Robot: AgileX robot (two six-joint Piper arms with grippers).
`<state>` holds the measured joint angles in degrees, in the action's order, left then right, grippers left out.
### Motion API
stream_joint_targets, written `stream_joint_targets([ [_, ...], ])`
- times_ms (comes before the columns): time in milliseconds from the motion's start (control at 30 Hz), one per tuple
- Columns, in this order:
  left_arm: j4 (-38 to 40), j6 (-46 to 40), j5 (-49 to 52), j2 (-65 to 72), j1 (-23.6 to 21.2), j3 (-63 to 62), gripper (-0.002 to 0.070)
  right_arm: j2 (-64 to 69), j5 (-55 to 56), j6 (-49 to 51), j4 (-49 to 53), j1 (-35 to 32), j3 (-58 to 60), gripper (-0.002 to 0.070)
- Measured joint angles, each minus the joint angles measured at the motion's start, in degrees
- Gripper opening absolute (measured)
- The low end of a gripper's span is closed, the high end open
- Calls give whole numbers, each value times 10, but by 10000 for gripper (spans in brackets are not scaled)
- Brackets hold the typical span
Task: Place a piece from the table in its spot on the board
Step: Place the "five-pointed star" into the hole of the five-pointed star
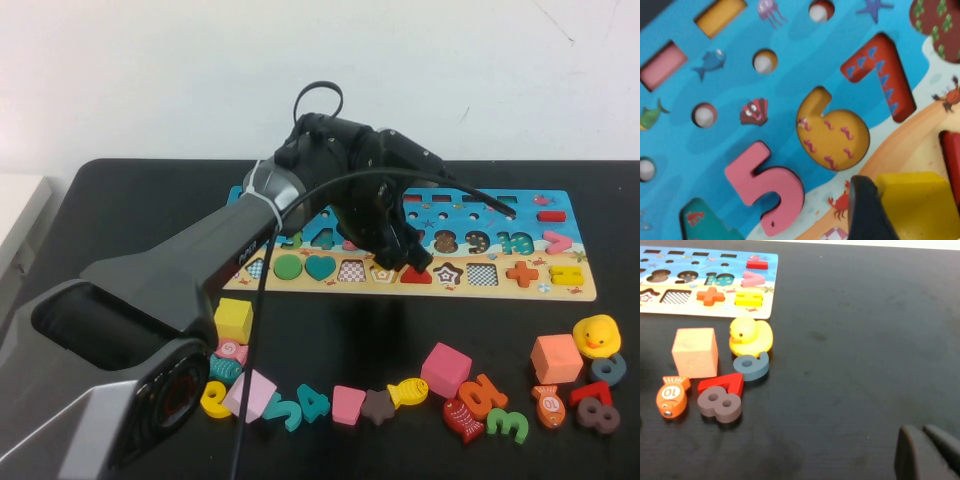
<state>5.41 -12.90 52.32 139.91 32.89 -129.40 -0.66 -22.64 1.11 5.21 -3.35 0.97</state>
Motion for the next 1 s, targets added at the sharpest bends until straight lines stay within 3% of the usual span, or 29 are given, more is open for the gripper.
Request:
stream_joint_targets([
  [1000, 0, -3, 11, 7, 0, 0, 321, 0, 0, 0, 0, 0, 0, 18],
])
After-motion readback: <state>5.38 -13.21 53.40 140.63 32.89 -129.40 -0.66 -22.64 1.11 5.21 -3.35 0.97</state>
